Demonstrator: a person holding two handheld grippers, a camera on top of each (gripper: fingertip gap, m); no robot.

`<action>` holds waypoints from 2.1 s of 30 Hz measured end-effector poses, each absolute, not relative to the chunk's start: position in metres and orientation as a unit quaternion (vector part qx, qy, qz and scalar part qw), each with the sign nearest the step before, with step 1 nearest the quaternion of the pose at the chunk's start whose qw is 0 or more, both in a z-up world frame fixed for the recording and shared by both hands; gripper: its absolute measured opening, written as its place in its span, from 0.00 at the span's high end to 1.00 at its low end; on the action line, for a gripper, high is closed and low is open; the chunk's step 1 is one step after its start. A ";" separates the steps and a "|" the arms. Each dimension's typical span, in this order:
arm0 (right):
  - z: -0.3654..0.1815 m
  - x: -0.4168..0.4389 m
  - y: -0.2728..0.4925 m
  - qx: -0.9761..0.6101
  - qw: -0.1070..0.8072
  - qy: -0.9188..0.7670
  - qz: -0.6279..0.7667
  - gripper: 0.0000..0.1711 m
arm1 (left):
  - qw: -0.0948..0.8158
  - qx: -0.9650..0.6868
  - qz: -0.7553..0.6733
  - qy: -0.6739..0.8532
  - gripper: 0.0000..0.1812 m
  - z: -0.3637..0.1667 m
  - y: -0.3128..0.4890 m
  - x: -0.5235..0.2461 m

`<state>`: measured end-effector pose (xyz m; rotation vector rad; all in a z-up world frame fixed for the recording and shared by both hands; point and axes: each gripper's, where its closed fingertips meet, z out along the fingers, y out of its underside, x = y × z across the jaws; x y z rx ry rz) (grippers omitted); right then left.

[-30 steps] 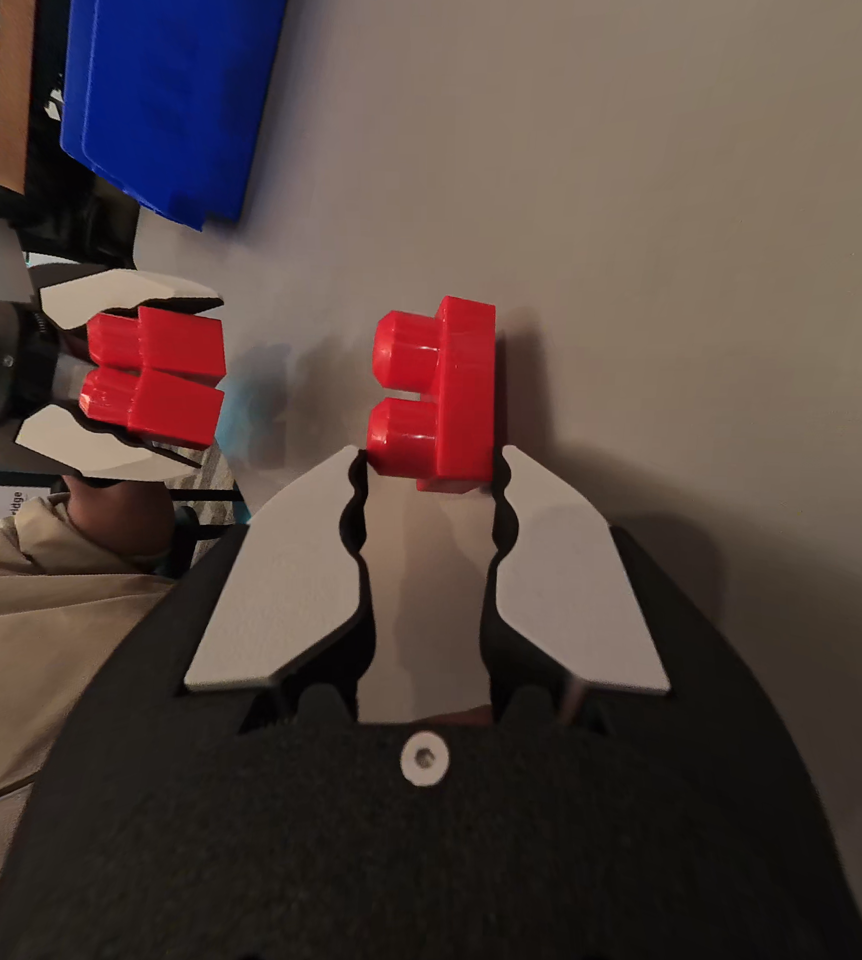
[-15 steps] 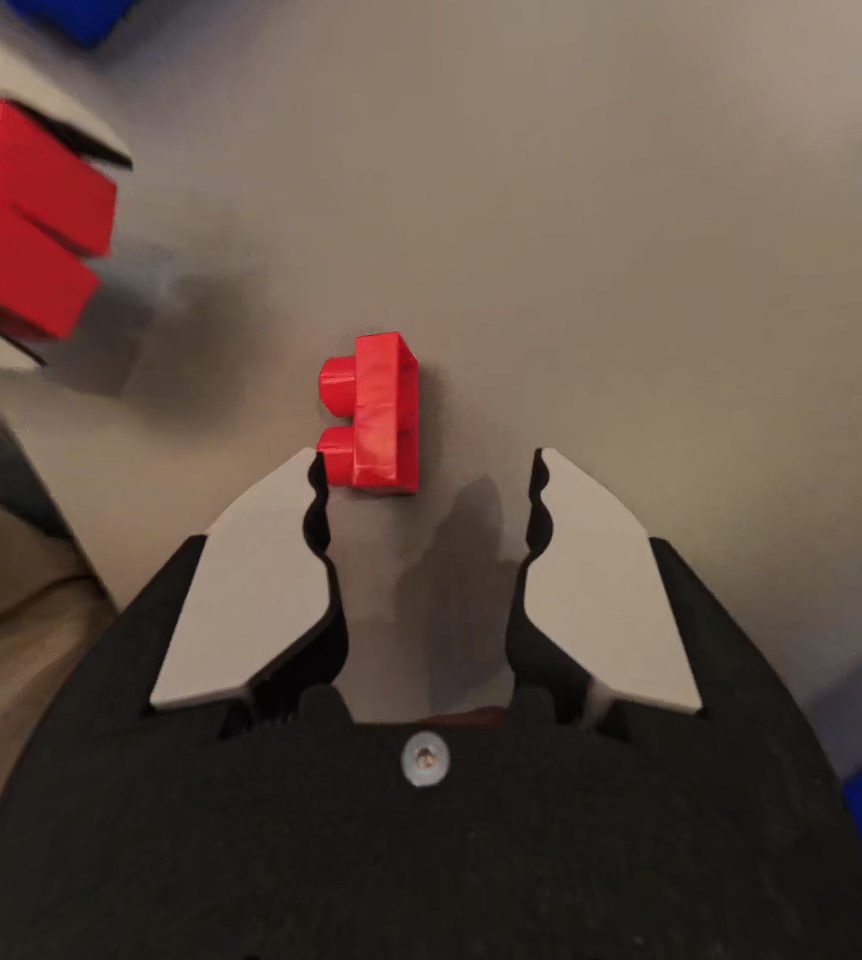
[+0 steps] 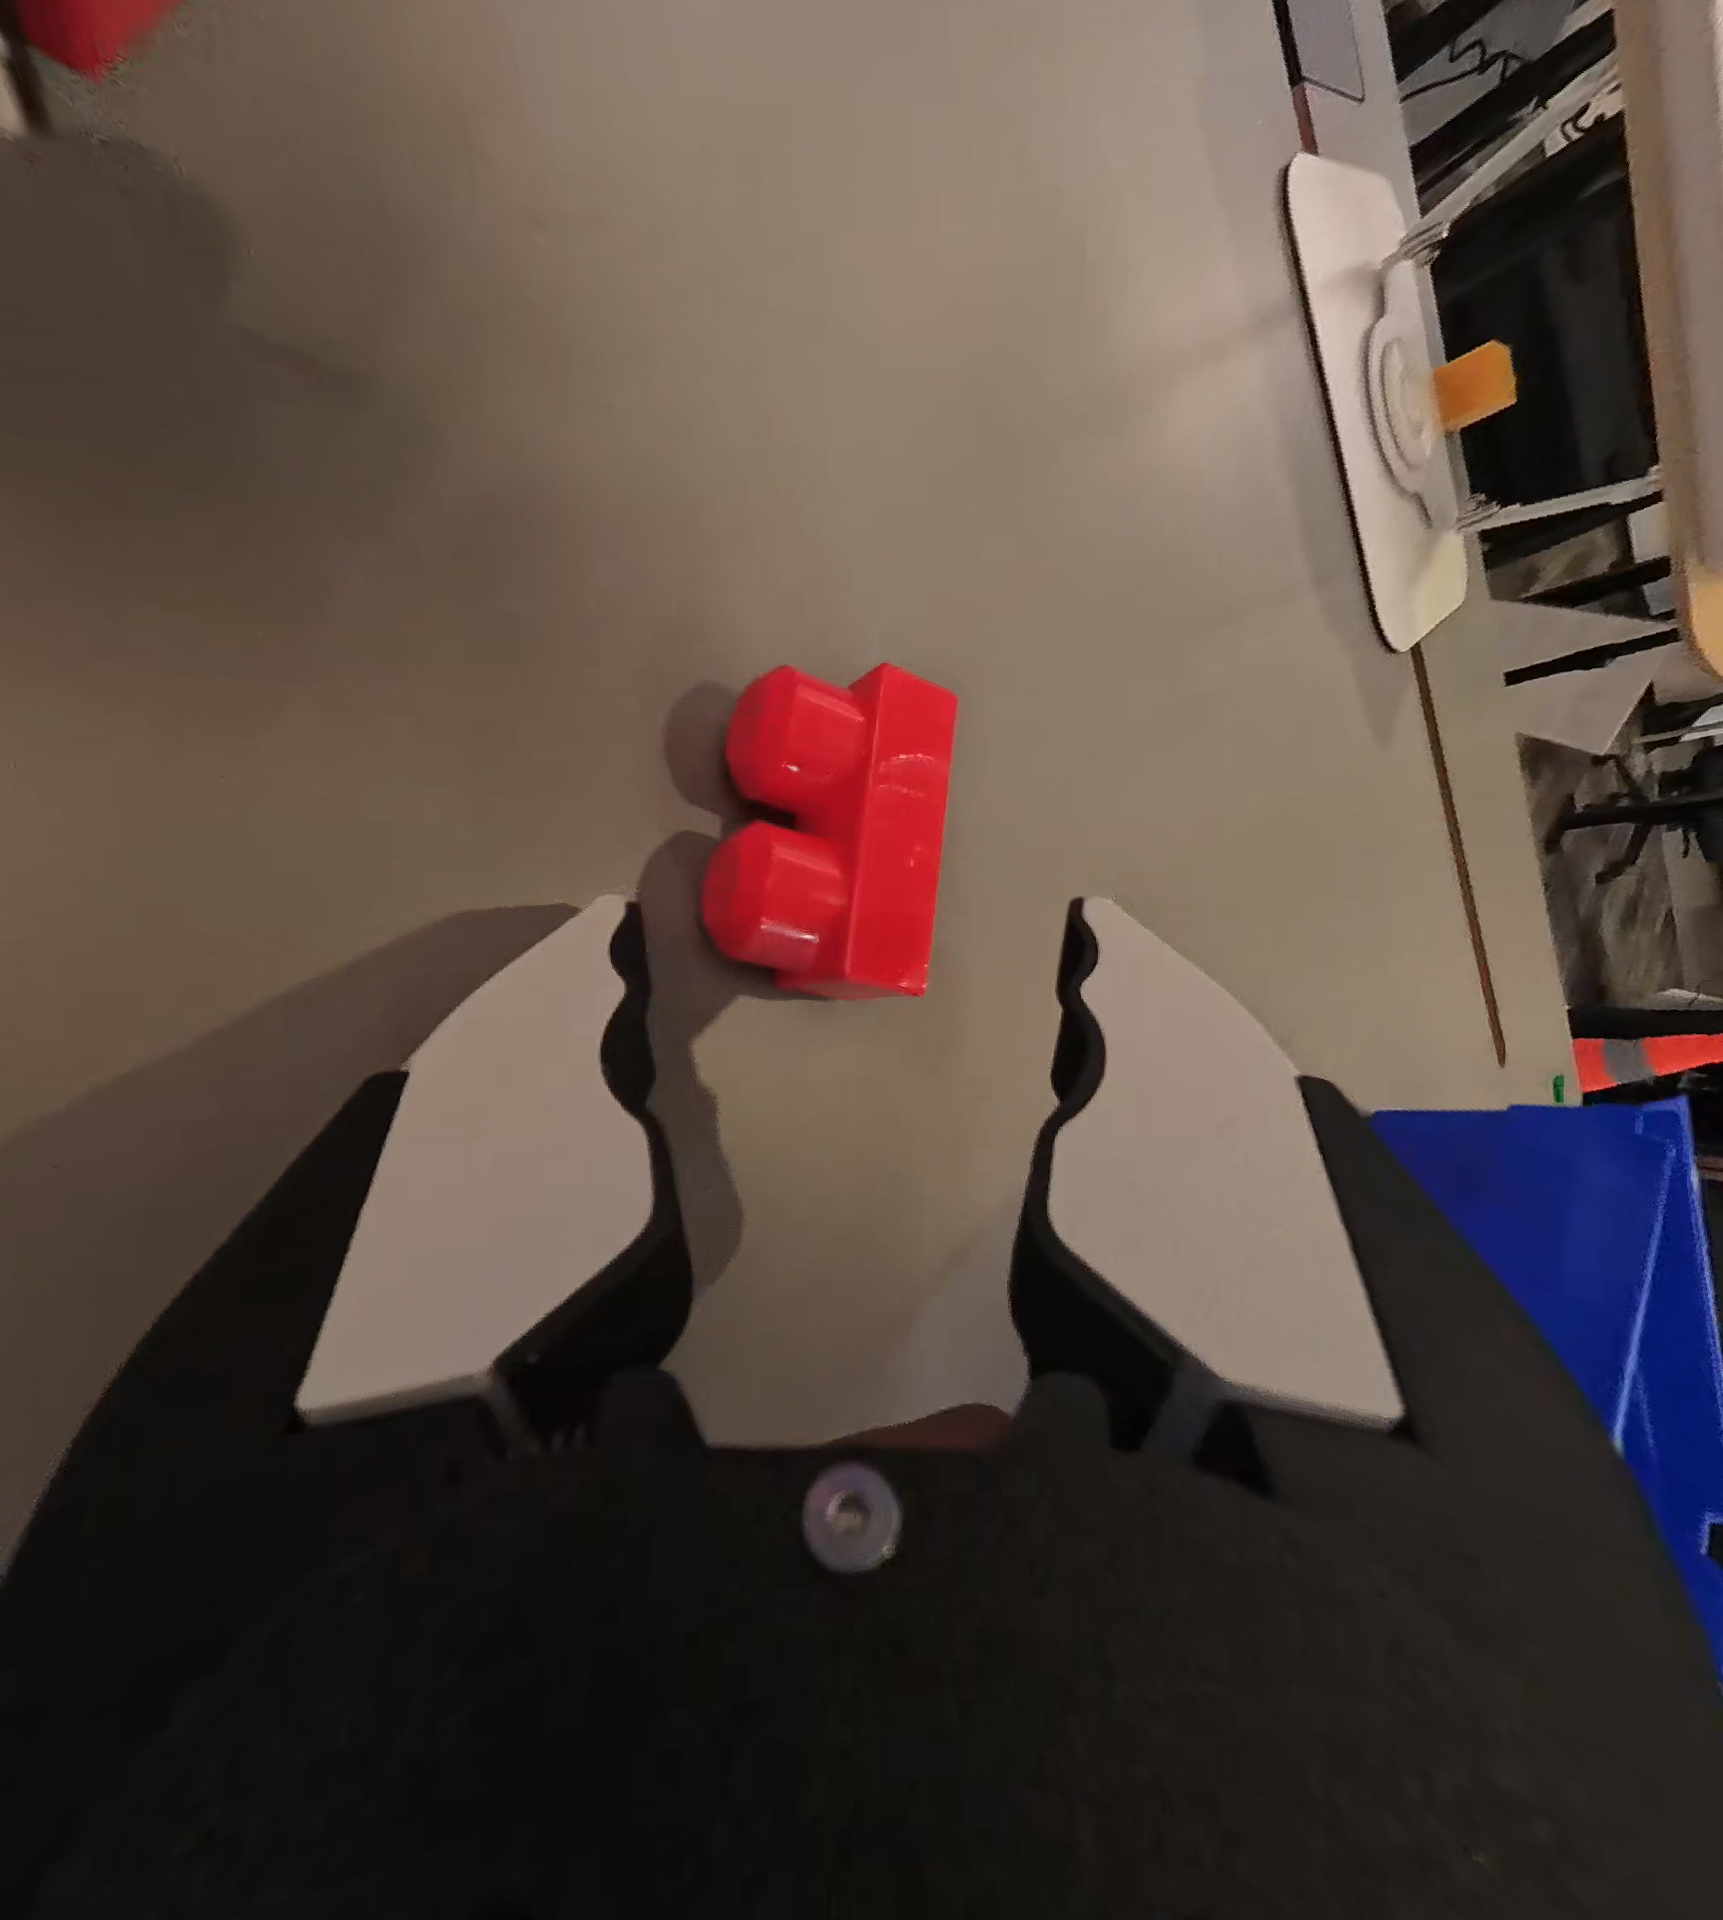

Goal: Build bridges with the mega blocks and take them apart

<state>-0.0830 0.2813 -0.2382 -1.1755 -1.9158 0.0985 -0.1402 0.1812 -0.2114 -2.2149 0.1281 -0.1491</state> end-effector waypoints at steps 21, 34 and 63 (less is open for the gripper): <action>-0.252 -0.092 0.300 -0.523 0.356 -0.766 0.114 0.73 | 0.448 -0.891 -0.055 0.040 0.51 -0.209 0.178 -0.153; -0.147 -0.101 0.215 -0.585 0.113 -0.592 0.543 0.73 | 0.498 -0.865 -0.022 0.062 0.51 -0.202 0.191 -0.152; -0.142 -0.134 0.164 -0.612 -0.040 -0.530 0.585 0.73 | 0.464 -0.879 0.069 0.083 0.51 -0.204 0.202 -0.157</action>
